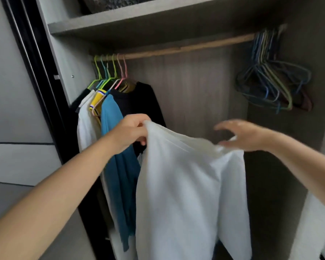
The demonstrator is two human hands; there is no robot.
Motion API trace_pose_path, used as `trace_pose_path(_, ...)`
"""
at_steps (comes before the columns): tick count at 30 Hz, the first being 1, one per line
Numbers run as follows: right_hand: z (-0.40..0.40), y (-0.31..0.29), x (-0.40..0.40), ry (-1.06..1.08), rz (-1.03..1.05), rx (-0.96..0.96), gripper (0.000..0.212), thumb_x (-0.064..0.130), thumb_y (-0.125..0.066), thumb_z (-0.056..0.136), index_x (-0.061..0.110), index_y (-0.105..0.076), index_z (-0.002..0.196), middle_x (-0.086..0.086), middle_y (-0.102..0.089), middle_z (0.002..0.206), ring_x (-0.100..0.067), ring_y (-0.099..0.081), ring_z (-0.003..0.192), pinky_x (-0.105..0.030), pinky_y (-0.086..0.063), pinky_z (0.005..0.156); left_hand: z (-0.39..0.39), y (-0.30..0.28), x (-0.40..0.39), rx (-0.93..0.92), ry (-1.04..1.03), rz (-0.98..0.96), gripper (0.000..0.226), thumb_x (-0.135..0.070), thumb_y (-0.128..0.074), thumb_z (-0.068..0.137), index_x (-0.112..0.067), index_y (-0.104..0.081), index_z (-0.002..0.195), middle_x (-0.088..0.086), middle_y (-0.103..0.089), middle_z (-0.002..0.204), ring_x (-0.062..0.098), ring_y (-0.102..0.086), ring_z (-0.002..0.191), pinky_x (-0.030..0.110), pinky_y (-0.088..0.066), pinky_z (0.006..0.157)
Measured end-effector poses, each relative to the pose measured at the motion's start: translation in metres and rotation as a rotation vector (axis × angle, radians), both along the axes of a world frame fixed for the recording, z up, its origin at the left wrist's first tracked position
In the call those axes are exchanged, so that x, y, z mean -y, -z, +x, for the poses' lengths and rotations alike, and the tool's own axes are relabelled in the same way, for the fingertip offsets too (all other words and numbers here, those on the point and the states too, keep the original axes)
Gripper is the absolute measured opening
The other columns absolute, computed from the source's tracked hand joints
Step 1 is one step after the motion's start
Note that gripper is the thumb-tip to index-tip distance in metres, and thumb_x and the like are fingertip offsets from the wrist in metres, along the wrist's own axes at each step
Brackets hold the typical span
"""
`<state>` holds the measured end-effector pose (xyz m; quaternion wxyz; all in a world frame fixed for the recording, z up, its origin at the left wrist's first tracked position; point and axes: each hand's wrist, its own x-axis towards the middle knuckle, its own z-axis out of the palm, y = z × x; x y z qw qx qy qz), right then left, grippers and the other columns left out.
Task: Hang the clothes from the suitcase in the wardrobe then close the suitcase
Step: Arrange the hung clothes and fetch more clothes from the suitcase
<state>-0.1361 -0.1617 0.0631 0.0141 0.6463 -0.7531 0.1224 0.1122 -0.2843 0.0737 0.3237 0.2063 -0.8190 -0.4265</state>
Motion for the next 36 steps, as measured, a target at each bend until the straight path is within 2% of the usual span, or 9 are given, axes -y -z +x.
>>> trace_pose_path(3, 0.048, 0.020, 0.024, -0.448, 0.077, 0.648, 0.077, 0.020, -0.069, 0.081, 0.027, -0.023, 0.142, 0.018, -0.040, 0.131, -0.002, -0.041, 0.125, -0.016, -0.034, 0.100, -0.029, -0.009, -0.003, 0.050, -0.011, -0.227, 0.027, 0.013, -0.050, 0.078, -0.010, -0.053, 0.064, -0.007, -0.053, 0.053, 0.000, -0.048, 0.045, 0.013, -0.040, 0.046)
trace_pose_path(6, 0.074, 0.032, 0.055, -0.445, -0.090, 0.859, 0.004, 0.017, -0.062, 0.087, 0.020, -0.062, 0.091, 0.011, -0.063, 0.081, -0.005, -0.060, 0.076, -0.018, -0.048, 0.074, -0.038, -0.015, -0.009, 0.075, -0.029, -0.375, 0.030, 0.010, -0.048, 0.077, -0.019, -0.054, 0.069, -0.005, -0.053, 0.064, 0.002, -0.048, 0.055, 0.011, -0.039, 0.051)
trace_pose_path(10, 0.064, 0.018, 0.062, -0.417, -0.264, 1.085, 0.021, 0.016, -0.052, 0.092, 0.004, -0.064, 0.079, 0.002, -0.066, 0.072, -0.011, -0.062, 0.069, -0.022, -0.049, 0.069, -0.002, -0.016, -0.002, 0.004, -0.231, -0.261, 0.041, 0.006, -0.053, 0.084, -0.034, -0.046, 0.088, -0.008, -0.059, 0.082, 0.002, -0.056, 0.071, 0.011, -0.043, 0.060)
trace_pose_path(13, 0.050, -0.001, 0.053, -0.591, -0.279, 1.319, 0.018, 0.014, -0.053, 0.088, 0.014, -0.063, 0.073, 0.007, -0.069, 0.062, -0.005, -0.067, 0.061, -0.019, -0.055, 0.059, 0.030, 0.006, -0.001, 0.274, -0.263, -0.044, 0.020, -0.010, -0.046, 0.095, -0.028, -0.047, 0.103, -0.008, -0.056, 0.106, 0.008, -0.052, 0.101, 0.015, -0.042, 0.075)
trace_pose_path(16, 0.048, -0.017, 0.051, -0.721, -0.292, 1.467, 0.019, 0.002, -0.072, 0.059, 0.011, -0.063, 0.074, 0.004, -0.068, 0.059, -0.008, -0.067, 0.057, -0.019, -0.054, 0.054, 0.038, 0.043, -0.005, 0.307, -0.098, 0.158, 0.024, -0.036, -0.046, 0.088, -0.032, -0.047, 0.112, -0.012, -0.054, 0.120, -0.002, -0.050, 0.108, 0.015, -0.040, 0.086)
trace_pose_path(21, 0.062, -0.048, 0.055, -0.875, -0.285, 1.463, 0.027, 0.002, -0.041, 0.057, 0.017, -0.063, 0.050, 0.003, -0.060, 0.051, -0.010, -0.061, 0.049, -0.013, -0.048, 0.049, 0.008, 0.064, -0.020, 0.148, 0.134, 0.422, 0.055, -0.021, -0.058, 0.064, -0.026, -0.049, 0.118, -0.012, -0.062, 0.106, -0.002, -0.060, 0.094, 0.014, -0.049, 0.078)
trace_pose_path(25, 0.065, -0.058, 0.060, -0.889, -0.343, 1.349, 0.029, -0.001, -0.039, 0.054, 0.017, -0.056, 0.039, 0.005, -0.052, 0.044, -0.010, -0.054, 0.042, -0.011, -0.043, 0.045, 0.004, 0.068, -0.022, 0.175, 0.084, 0.482, 0.038, -0.003, -0.060, 0.057, -0.019, -0.058, 0.091, -0.015, -0.070, 0.071, -0.003, -0.066, 0.068, 0.014, -0.054, 0.069)
trace_pose_path(31, 0.021, -0.037, 0.053, -0.846, -0.393, 1.305, 0.014, 0.005, -0.054, 0.033, 0.018, -0.052, 0.036, 0.003, -0.050, 0.043, -0.011, -0.050, 0.040, -0.013, -0.041, 0.046, 0.055, 0.068, 0.006, 0.420, 0.119, 0.668, 0.084, -0.018, -0.094, 0.026, -0.017, -0.056, 0.101, -0.005, -0.073, 0.088, 0.009, -0.069, 0.082, 0.025, -0.057, 0.071)
trace_pose_path(36, -0.008, -0.019, 0.048, -0.971, -0.270, 1.318, 0.033, 0.034, -0.078, 0.027, 0.017, -0.052, 0.038, 0.002, -0.052, 0.043, -0.012, -0.049, 0.038, -0.011, -0.042, 0.047, 0.040, 0.067, 0.004, 0.734, -0.130, 0.257, 0.036, -0.012, -0.069, 0.078, -0.012, -0.057, 0.111, -0.010, -0.067, 0.096, 0.009, -0.064, 0.093, 0.018, -0.049, 0.081)
